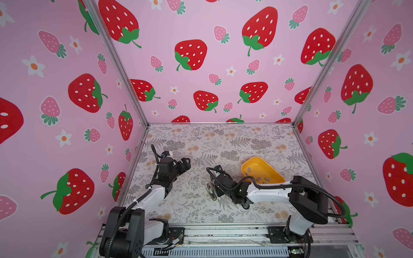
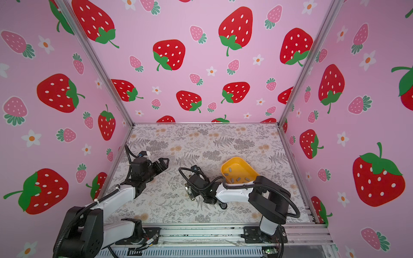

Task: Load the staples into the stapler
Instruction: 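Lift the right gripper from the stapler and move it over the yellow tray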

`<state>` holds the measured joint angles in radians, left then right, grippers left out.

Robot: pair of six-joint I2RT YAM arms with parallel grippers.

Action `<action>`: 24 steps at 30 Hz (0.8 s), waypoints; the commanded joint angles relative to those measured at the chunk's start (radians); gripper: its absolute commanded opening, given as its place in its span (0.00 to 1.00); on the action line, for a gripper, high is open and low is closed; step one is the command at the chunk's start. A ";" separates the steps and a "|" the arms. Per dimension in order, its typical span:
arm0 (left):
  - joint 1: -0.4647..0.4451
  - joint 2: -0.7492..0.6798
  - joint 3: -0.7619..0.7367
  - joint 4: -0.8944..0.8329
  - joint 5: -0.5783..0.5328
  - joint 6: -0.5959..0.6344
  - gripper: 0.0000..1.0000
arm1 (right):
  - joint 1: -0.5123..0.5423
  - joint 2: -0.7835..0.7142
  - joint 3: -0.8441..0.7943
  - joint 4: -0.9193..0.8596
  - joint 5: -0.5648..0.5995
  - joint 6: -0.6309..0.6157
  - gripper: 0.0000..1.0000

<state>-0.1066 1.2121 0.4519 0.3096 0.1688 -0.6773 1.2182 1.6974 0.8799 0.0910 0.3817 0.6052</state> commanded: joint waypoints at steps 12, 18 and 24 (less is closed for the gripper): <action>-0.002 -0.019 0.041 -0.005 0.000 0.001 0.94 | -0.017 0.086 0.024 -0.017 -0.029 0.020 0.25; -0.002 -0.019 0.041 -0.005 0.000 -0.002 0.94 | -0.018 0.072 0.020 -0.020 -0.030 0.021 0.24; -0.002 -0.019 0.038 -0.005 -0.002 0.001 0.94 | -0.018 -0.032 0.032 -0.068 -0.001 0.000 0.25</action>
<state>-0.1066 1.2087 0.4553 0.3096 0.1684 -0.6773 1.2060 1.7412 0.8898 0.0631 0.3561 0.6044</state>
